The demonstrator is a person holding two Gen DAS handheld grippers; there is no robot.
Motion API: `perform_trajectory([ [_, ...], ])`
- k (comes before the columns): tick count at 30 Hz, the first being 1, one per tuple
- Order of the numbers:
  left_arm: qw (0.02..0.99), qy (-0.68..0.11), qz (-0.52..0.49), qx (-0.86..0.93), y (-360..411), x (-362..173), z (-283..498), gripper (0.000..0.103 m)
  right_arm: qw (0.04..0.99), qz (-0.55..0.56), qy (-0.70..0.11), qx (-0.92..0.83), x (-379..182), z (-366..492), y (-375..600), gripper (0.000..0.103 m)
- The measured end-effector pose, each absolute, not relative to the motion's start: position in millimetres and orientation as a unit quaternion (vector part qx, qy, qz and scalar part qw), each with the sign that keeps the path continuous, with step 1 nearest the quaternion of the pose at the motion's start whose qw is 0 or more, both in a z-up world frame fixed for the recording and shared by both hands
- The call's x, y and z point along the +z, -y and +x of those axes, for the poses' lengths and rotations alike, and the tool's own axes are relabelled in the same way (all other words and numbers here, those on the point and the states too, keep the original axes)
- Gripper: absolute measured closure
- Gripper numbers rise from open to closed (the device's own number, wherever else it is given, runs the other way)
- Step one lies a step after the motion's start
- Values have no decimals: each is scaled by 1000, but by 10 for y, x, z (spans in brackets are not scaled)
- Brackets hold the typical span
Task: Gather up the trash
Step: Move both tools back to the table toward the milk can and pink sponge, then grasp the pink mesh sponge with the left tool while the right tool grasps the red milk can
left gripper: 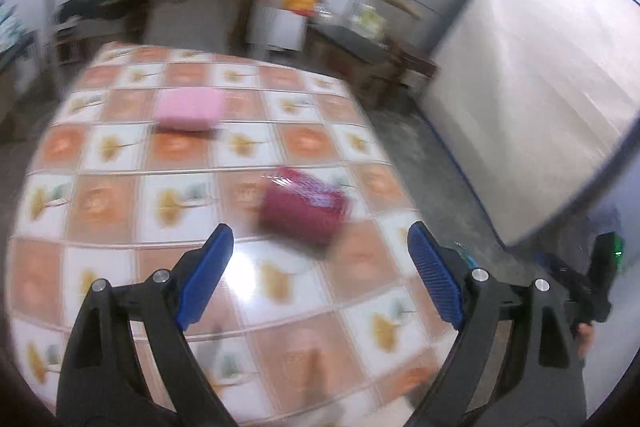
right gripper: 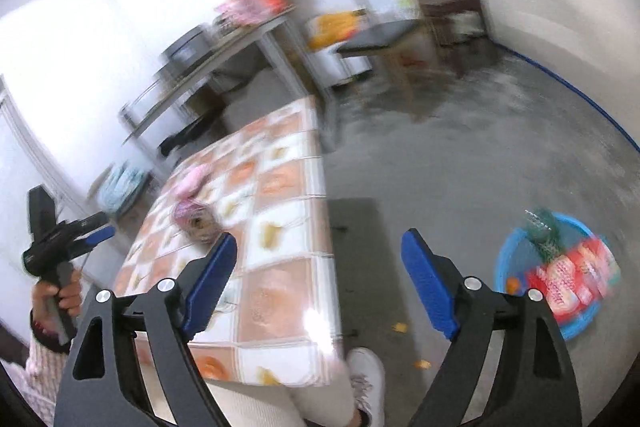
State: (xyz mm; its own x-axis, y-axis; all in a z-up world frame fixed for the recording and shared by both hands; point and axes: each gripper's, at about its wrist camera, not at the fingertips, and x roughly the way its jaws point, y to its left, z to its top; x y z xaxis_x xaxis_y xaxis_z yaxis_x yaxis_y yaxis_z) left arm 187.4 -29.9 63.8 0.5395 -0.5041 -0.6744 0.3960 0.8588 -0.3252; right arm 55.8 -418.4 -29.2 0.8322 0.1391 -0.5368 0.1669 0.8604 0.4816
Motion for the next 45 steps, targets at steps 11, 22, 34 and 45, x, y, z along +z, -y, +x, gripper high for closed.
perform_trajectory([
  [11,907,-358,9,-222,-523,576,2202,14,911,79,-367,172,347,2015,2620,16],
  [22,827,-259,343,-363,-138,333,2910,14,845,-118,-453,258,282,2996,1816,15],
  [34,684,-244,508,-464,398,-85,3974,14,781,-141,-521,315,-207,3655,1794,15],
  [45,594,-313,522,-526,651,-436,4589,14,757,-127,-520,375,-346,3854,1783,15],
])
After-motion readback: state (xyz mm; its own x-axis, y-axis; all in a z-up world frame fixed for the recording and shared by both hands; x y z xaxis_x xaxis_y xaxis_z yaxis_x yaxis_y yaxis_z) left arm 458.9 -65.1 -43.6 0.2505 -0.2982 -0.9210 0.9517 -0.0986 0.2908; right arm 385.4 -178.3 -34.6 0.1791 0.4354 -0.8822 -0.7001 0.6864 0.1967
